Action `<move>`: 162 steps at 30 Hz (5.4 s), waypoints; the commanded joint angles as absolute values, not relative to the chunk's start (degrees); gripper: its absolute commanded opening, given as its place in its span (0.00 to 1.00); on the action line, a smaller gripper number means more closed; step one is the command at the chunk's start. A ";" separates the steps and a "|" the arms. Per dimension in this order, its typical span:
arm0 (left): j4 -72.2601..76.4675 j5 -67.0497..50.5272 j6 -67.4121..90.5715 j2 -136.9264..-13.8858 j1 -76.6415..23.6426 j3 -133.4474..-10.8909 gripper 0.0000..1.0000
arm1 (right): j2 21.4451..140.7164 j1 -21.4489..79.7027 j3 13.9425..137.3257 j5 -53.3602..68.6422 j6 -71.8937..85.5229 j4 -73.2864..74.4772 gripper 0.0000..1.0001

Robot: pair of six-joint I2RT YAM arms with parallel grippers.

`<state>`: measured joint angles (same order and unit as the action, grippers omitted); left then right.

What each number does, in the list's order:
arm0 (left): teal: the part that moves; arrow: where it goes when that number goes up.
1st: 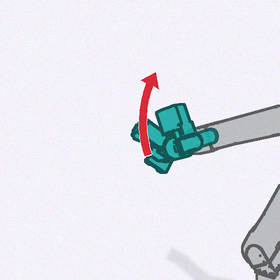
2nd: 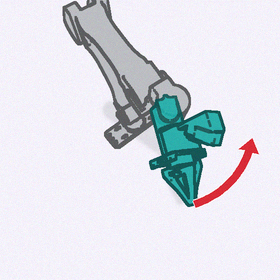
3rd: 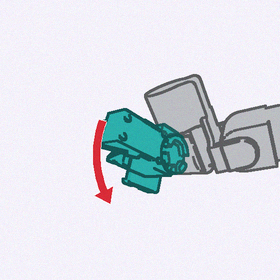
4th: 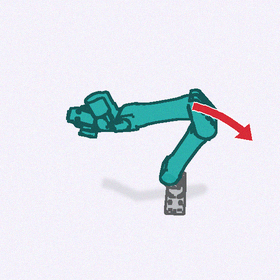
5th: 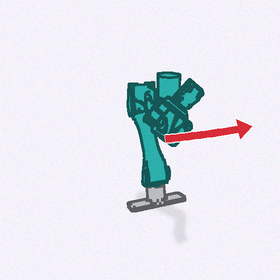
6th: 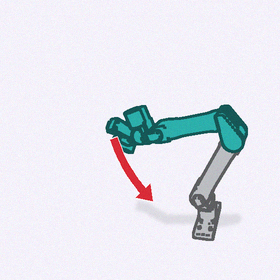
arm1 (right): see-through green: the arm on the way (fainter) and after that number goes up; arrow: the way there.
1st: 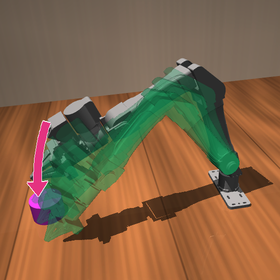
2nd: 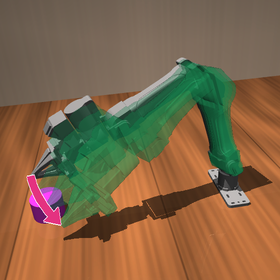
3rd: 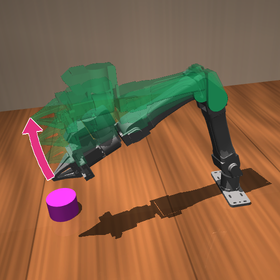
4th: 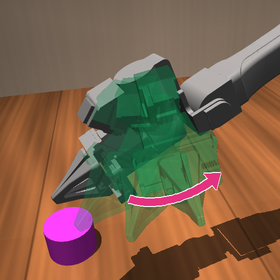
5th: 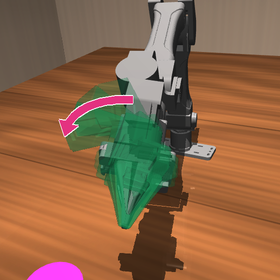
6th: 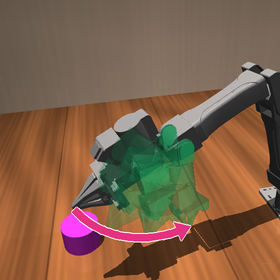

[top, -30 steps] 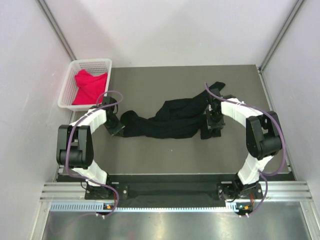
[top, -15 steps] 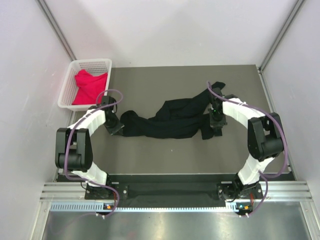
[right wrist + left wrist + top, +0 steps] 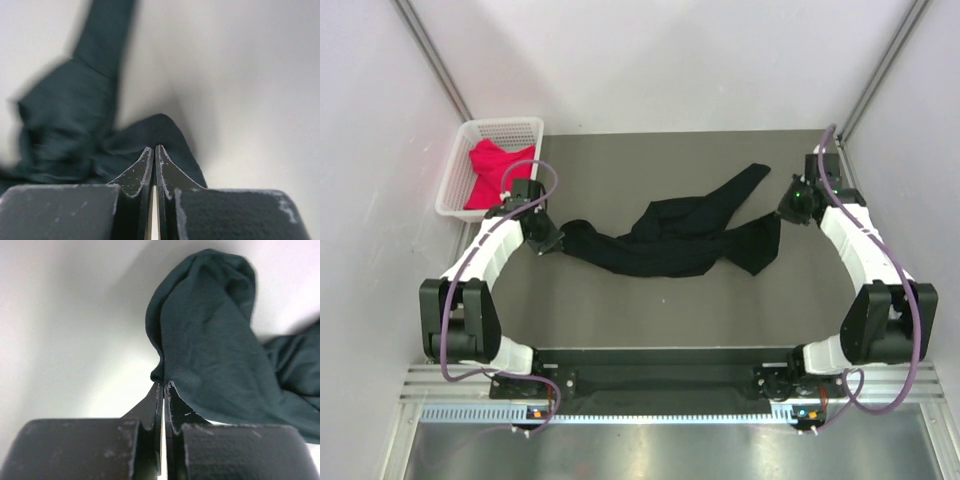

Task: Fold and stack the t-shirts
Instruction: Flatten the tshirt out

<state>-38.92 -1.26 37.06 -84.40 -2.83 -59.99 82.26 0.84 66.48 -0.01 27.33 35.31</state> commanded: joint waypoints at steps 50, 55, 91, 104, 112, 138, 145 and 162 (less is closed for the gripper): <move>-15.47 -10.91 36.93 -82.72 0.97 -119.71 0.00 | 79.02 -28.38 116.54 24.70 67.94 -15.03 0.00; -16.70 -5.72 32.80 -73.33 1.05 -118.65 0.00 | 70.86 -31.99 116.45 23.47 66.72 -13.72 0.00; 6.07 -6.15 39.90 -96.33 0.62 -125.33 0.00 | 91.06 -25.32 132.19 19.86 57.66 -19.87 0.00; 2.82 -4.40 37.62 -79.73 0.44 -115.50 0.00 | 77.00 -24.26 128.23 20.30 54.06 -13.28 0.00; 0.26 -1.06 33.58 -63.73 0.44 -108.81 0.00 | 66.19 -24.61 129.29 20.13 51.06 -7.48 0.00; 3.15 -8.61 37.96 -73.64 0.27 -93.88 0.00 | 65.39 -23.20 95.74 24.34 48.60 -15.45 0.00; 7.99 -10.98 32.08 -89.10 -6.06 -86.32 0.00 | 71.53 -22.24 70.27 23.65 43.77 -26.35 0.00; -1.76 -13.89 30.67 -151.78 -6.77 -137.01 0.00 | 122.07 -16.35 96.65 23.56 39.38 -25.32 0.00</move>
<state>-2.28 -13.91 30.50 -151.46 -8.56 -128.53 119.85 -17.72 87.18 23.92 41.47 -23.94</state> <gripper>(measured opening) 0.015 0.005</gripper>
